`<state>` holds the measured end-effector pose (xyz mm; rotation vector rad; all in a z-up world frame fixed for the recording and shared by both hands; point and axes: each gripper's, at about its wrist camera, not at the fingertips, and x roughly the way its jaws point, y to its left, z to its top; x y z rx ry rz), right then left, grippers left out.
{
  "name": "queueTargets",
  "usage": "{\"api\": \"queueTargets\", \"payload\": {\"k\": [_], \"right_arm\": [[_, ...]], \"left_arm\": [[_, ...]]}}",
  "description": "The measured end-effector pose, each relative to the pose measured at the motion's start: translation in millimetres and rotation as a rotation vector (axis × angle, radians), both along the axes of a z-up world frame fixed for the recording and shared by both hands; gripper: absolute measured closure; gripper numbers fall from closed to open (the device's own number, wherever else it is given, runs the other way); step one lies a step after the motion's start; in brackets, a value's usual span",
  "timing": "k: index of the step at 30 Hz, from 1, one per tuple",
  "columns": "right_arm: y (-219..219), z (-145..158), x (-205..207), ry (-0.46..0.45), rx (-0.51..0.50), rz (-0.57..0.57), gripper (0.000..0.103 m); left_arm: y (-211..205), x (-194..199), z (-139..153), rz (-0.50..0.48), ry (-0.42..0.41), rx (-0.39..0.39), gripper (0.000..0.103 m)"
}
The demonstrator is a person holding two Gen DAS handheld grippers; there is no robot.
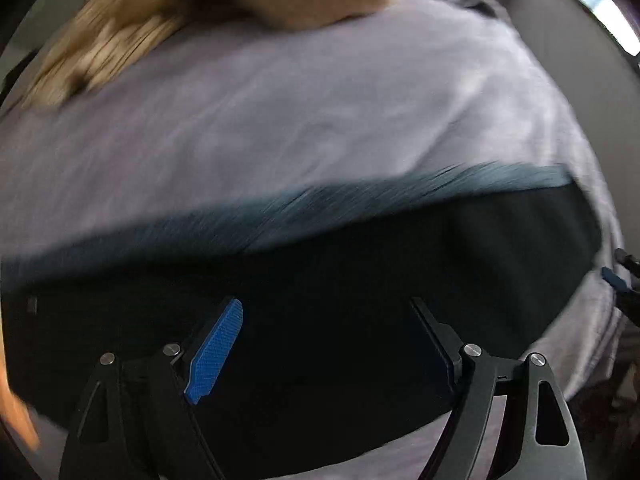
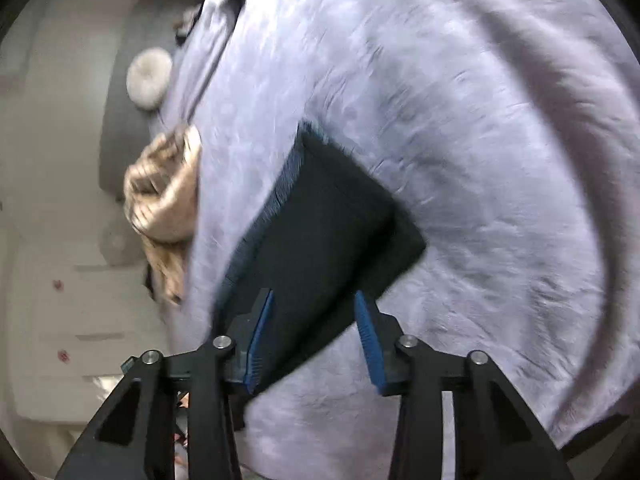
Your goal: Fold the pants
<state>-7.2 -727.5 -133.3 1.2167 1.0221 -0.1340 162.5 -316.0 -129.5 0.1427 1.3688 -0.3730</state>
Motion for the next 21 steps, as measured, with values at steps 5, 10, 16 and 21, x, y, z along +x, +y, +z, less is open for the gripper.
{"api": "queueTargets", "payload": {"k": [5,10,16,21], "right_arm": [[9,-36,31,0.052,0.020,-0.028,0.094],[18,-16,23,0.037,-0.108,0.062,0.094],[8,-38,1,0.129,-0.036,0.015,0.081],[39,38,5,0.029,-0.263,0.144,0.080]], "left_arm": [[25,-5,-22,0.071,0.034,0.051,0.020],[38,-13,-32,0.061,0.031,0.044,0.020],[43,-14,-20,0.046,0.029,0.035,0.020],[42,6,3,0.067,-0.050,-0.014,0.020]]}}
